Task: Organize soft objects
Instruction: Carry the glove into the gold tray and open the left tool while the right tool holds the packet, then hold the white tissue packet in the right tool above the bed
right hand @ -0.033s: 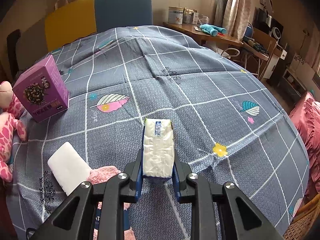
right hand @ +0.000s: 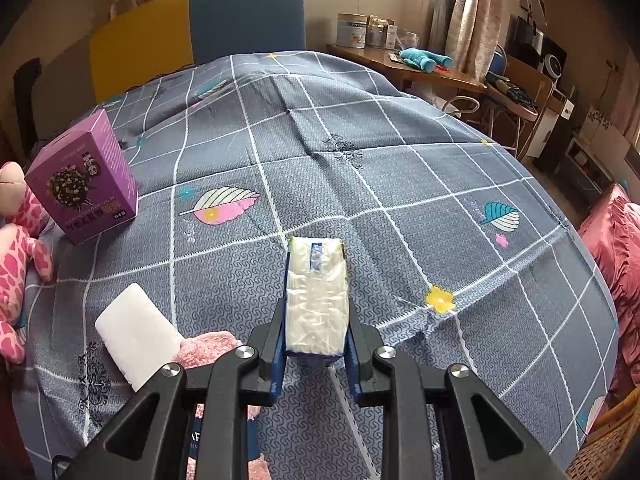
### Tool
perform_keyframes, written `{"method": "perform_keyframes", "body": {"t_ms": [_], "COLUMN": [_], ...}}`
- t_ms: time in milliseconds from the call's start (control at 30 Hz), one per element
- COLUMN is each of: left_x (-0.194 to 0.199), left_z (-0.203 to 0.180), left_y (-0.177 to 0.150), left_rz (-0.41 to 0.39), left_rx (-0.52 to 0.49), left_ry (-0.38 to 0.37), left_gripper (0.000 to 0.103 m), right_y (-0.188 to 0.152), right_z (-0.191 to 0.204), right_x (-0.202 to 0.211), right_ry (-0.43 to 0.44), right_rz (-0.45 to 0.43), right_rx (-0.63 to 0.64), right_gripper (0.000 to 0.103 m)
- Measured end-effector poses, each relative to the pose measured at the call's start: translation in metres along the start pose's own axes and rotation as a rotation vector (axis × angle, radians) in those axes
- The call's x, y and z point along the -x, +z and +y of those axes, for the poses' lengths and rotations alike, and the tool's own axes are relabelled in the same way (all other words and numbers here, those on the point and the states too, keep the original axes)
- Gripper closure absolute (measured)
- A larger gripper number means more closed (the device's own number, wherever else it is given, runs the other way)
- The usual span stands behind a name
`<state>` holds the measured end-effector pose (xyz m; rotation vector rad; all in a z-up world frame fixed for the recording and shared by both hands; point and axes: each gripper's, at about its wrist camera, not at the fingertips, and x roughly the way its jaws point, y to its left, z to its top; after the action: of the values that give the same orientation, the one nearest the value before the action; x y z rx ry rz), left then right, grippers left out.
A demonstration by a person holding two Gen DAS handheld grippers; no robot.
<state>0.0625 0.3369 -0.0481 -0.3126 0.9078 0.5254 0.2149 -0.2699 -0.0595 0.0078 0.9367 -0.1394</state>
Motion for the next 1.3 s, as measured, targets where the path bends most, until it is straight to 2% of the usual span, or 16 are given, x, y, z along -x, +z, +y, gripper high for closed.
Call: {"method": "perform_keyframes", "body": {"t_ms": [267,367,767,900,1100,1233,1300], "left_x": [0.071,0.091,0.124,0.128,0.133,0.136,0.137], "left_z": [-0.017,-0.023,-0.042,-0.049,-0.059,-0.066,-0.071], "left_y": [-0.025,-0.038,-0.076,-0.085,-0.097,-0.104,-0.106], "left_rz": [-0.155,-0.18,-0.182,-0.185,-0.195,-0.19,-0.191], "left_rx": [-0.047,-0.059,-0.071,-0.097,-0.122,-0.136,-0.151], "left_ry": [-0.014,-0.034,-0.081,-0.066,-0.05,-0.08,-0.087], "left_gripper": [0.034,0.031,0.026,0.025,0.02,0.019,0.014], "right_y": [-0.002,-0.003,-0.003,-0.004,-0.004,-0.004,-0.004], "right_z": [0.004,0.005,0.004,0.005,0.005,0.005,0.005], "right_x": [-0.003,-0.004,-0.004,-0.004,-0.004,-0.004,-0.004], "right_ry": [-0.013,-0.016,-0.019,-0.019,-0.018,-0.017,-0.016], "right_rz": [0.019,0.024,0.029,0.029,0.031,0.032,0.032], "right_rx": [0.024,0.028,0.027,0.027,0.029,0.031,0.029], "right_gripper": [0.08,0.08,0.08,0.08,0.08,0.08,0.08]}}
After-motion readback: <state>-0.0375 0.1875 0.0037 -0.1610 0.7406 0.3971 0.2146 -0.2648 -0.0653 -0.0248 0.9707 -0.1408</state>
